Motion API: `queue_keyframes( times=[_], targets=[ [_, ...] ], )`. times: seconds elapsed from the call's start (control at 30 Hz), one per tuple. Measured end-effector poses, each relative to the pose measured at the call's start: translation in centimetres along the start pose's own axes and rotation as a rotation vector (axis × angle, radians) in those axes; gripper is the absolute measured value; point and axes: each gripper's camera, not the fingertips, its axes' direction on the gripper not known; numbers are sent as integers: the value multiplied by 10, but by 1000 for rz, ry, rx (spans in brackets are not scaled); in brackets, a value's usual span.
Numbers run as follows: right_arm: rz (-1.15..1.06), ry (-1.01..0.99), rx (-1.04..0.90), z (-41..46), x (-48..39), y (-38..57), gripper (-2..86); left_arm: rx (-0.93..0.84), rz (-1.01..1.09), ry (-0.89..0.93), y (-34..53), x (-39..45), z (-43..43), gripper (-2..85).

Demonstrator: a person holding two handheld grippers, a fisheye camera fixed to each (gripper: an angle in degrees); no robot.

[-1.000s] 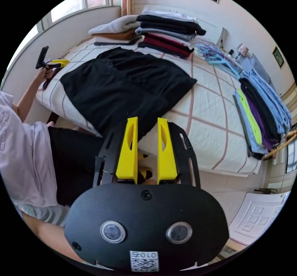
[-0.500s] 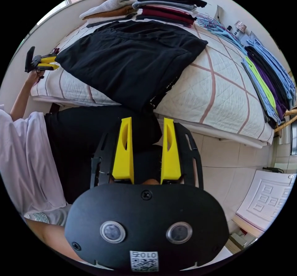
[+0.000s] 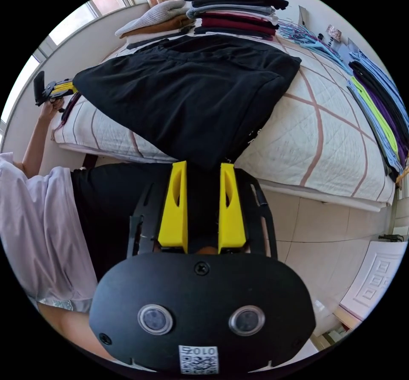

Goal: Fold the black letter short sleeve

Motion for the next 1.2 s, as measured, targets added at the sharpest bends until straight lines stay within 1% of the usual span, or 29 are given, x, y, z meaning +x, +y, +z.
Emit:
queue_keyframes(
  times=[0.1,0.3,0.37,0.47,0.6,0.67,0.8,0.87,0.93,1.0,1.1,1.13,1.2],
  targets=[
    [0,24,23,-10,3,3,56,-30,14,-14,2,9,6,-2],
    [-57,-125,109,-79,16,19,43,-58,-6,-2,21,16,0,-3],
    [-85,-194,50,-113,13,20,42,-94,-1,28,31,23,-3,-3],
    [-112,-228,-64,-137,0,19,40,-150,6,92,52,42,0,-2],
    [-131,-233,-198,-123,-17,22,41,-193,-90,147,101,65,35,-1],
    [-120,-233,-269,-95,-20,24,42,-178,-145,165,121,68,51,1],
    [-75,-262,-310,-59,-13,24,42,-147,-219,192,149,63,83,13],
    [-65,-254,-309,-54,-11,25,43,-133,-223,252,158,56,87,31],
    [-84,-238,-304,-59,-10,27,46,-135,-233,354,174,44,86,51],
    [-92,-211,-293,-70,-6,29,53,-151,-263,324,188,34,77,63],
    [-49,-142,-248,-92,11,28,63,-90,-329,211,192,9,53,80],
    [-33,-116,-187,-103,18,24,66,-60,-351,153,184,-2,47,86],
    [12,-92,-78,-117,31,12,70,1,-345,95,166,-16,49,94]
  ],
)
